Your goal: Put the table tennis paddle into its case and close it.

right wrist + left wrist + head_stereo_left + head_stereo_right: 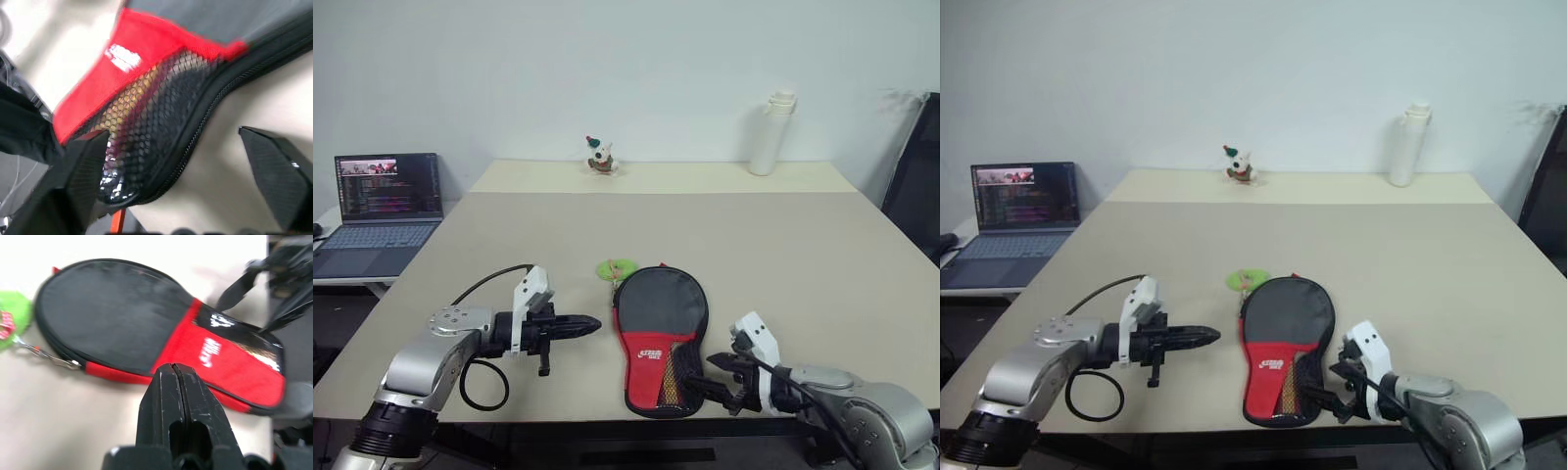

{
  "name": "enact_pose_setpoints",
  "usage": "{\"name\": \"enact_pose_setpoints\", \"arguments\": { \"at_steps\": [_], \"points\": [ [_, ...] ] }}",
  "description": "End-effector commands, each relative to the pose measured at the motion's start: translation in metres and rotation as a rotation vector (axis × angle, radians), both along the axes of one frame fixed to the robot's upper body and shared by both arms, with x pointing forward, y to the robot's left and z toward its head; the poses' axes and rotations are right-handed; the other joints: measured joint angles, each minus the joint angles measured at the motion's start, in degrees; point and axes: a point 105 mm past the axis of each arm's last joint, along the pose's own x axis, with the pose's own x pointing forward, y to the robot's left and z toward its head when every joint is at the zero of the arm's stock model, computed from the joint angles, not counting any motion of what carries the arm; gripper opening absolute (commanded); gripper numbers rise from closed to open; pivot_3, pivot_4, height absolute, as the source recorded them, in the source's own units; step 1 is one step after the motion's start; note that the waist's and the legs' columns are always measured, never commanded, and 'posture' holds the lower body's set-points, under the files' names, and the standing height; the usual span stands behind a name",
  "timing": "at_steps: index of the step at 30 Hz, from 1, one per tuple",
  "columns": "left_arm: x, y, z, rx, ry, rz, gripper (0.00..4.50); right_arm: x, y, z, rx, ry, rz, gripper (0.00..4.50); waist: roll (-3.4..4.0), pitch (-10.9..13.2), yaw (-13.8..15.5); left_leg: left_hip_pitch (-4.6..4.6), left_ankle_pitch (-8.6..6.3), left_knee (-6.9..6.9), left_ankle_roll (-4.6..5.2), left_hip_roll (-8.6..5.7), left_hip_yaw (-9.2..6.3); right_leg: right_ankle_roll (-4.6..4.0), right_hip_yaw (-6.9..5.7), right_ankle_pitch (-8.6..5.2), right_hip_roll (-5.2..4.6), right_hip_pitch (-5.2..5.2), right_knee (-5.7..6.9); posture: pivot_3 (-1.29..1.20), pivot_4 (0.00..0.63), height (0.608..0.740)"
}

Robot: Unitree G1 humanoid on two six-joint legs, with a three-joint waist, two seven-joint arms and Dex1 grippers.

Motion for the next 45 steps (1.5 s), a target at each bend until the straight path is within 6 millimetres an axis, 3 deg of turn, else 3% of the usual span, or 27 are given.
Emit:
{"name": "enact_pose_setpoints", "arguments": {
  "at_steps": [1, 2, 5, 10, 16, 27, 38, 41, 45],
  "points": [
    [0.018, 0.007, 0.011, 0.004, -0.075, 0.106, 0.0, 0.012, 0.009, 0.033, 0.087, -0.139, 0.029, 4.47, 0.0, 0.0, -0.03, 0.01, 0.0, 0.0, 0.0, 0.03, -0.02, 0.0, 0.0, 0.0, 0.04, 0.0, 0.02, 0.0, 0.15, 0.74],
    [0.023, 0.008, 0.011, 0.007, -0.084, 0.129, 0.0, 0.015, 0.013, 0.036, 0.097, -0.154, 0.034, 4.47, 0.0, 0.0, -0.02, 0.03, 0.0, 0.0, 0.0, 0.04, -0.03, 0.0, 0.0, 0.0, 0.06, 0.0, 0.03, 0.0, 0.15, 0.74],
    [0.038, 0.012, 0.011, 0.027, -0.125, 0.204, 0.57, 0.028, 0.027, 0.04, 0.116, -0.177, 0.025, 4.5, 0.0, 0.0, 0.0, 0.02, 0.0, -0.02, 0.0, 0.07, -0.06, -0.02, -0.01, -0.01, 0.11, -0.01, 0.04, 0.0, 0.15, 0.74],
    [0.074, 0.022, 0.011, 0.027, -0.152, 0.4, 2.38, 0.053, 0.048, 0.036, 0.106, -0.223, -0.032, 4.5, 0.0, 0.0, 0.16, -0.06, 0.0, 0.01, 0.0, 0.0, -0.02, -0.01, 0.0, 0.01, 0.04, -0.06, 0.04, 0.0, 0.15, 0.74],
    [0.099, 0.014, 0.006, 0.012, -0.119, 0.443, 4.47, 0.053, 0.061, 0.031, 0.096, -0.24, -0.005, 4.5, 0.0, 0.0, 0.4, -0.09, -0.01, 0.01, -0.01, -0.07, 0.02, -0.26, -0.04, 0.17, -0.02, -0.07, 0.02, 0.0, 0.15, 0.74],
    [0.142, -0.003, -0.003, 0.034, -0.038, 0.483, 4.47, 0.049, 0.072, 0.028, 0.092, -0.247, 0.011, 4.5, -0.02, 0.0, 0.27, -0.08, -0.01, 0.05, -0.01, -0.07, 0.05, -0.22, -0.14, 0.16, 0.03, -0.09, 0.08, 0.0, 0.15, 0.74],
    [0.141, -0.015, -0.034, 0.123, 0.057, 0.456, 4.47, 0.048, 0.072, 0.029, 0.099, -0.251, -0.02, 4.5, -0.04, -0.01, 0.14, -0.07, -0.01, 0.06, -0.01, -0.06, 0.09, -0.22, -0.12, 0.16, 0.03, -0.12, 0.13, 0.0, 0.15, 0.74],
    [0.14, -0.016, -0.037, 0.126, 0.061, 0.454, 3.89, 0.049, 0.072, 0.029, 0.096, -0.252, -0.029, 4.5, -0.05, -0.02, 0.14, -0.06, -0.01, 0.07, -0.01, -0.06, 0.09, -0.21, -0.11, 0.16, 0.03, -0.11, 0.17, 0.0, 0.15, 0.74],
    [0.138, -0.019, -0.04, 0.105, 0.071, 0.442, 2.53, 0.054, 0.072, 0.027, 0.064, -0.277, -0.049, 4.5, -0.05, -0.02, 0.14, -0.04, -0.01, 0.09, -0.01, -0.06, 0.1, -0.21, -0.11, 0.15, 0.03, -0.11, 0.21, 0.0, 0.15, 0.74]
  ]
}}
